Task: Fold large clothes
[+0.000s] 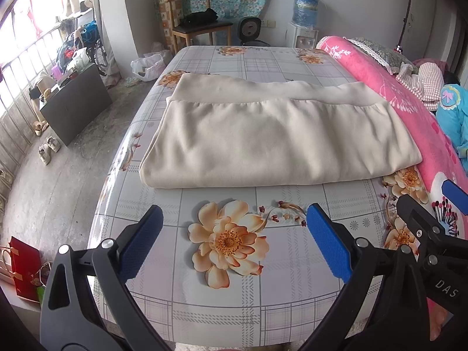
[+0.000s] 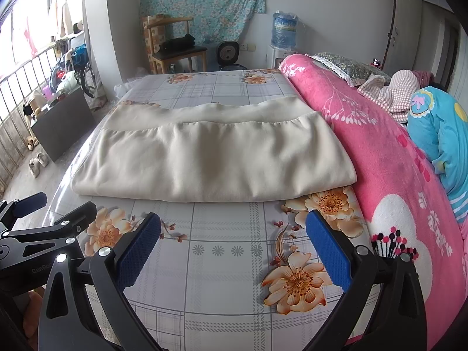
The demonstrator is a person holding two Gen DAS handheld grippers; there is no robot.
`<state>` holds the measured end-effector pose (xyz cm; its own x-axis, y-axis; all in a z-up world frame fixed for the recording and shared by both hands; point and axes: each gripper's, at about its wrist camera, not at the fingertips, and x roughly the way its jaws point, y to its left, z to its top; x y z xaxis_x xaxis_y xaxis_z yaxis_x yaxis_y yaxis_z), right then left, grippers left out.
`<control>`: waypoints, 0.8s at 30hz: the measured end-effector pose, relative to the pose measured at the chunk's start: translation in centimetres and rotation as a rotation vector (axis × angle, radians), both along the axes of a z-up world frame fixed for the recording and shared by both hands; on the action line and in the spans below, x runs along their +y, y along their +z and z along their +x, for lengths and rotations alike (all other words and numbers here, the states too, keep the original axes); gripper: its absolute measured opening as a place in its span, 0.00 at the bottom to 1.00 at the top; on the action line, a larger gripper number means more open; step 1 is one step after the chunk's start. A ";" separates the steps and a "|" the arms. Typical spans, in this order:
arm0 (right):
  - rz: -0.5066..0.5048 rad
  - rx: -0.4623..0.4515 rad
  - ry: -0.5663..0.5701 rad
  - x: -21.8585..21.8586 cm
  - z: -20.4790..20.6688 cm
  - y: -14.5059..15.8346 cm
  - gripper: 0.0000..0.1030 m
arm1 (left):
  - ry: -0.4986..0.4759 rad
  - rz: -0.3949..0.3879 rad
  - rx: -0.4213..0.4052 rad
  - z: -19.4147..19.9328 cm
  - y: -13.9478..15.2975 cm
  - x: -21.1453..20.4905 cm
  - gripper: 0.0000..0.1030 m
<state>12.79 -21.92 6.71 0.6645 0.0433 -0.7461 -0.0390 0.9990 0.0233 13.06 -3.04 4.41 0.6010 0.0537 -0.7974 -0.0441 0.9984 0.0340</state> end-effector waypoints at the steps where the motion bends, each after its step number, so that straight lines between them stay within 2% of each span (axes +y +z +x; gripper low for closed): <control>1: 0.000 -0.001 0.000 0.0 0.0 0.0 0.94 | -0.001 -0.001 0.000 0.0 0.0 0.1 0.92; 24: -0.003 0.000 0.001 0.0 -0.1 0.0 0.94 | 0.000 -0.006 -0.002 -0.1 0.0 0.1 0.92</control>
<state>12.74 -21.88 6.74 0.6644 0.0415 -0.7462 -0.0400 0.9990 0.0200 12.98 -2.99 4.44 0.6023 0.0489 -0.7968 -0.0442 0.9986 0.0279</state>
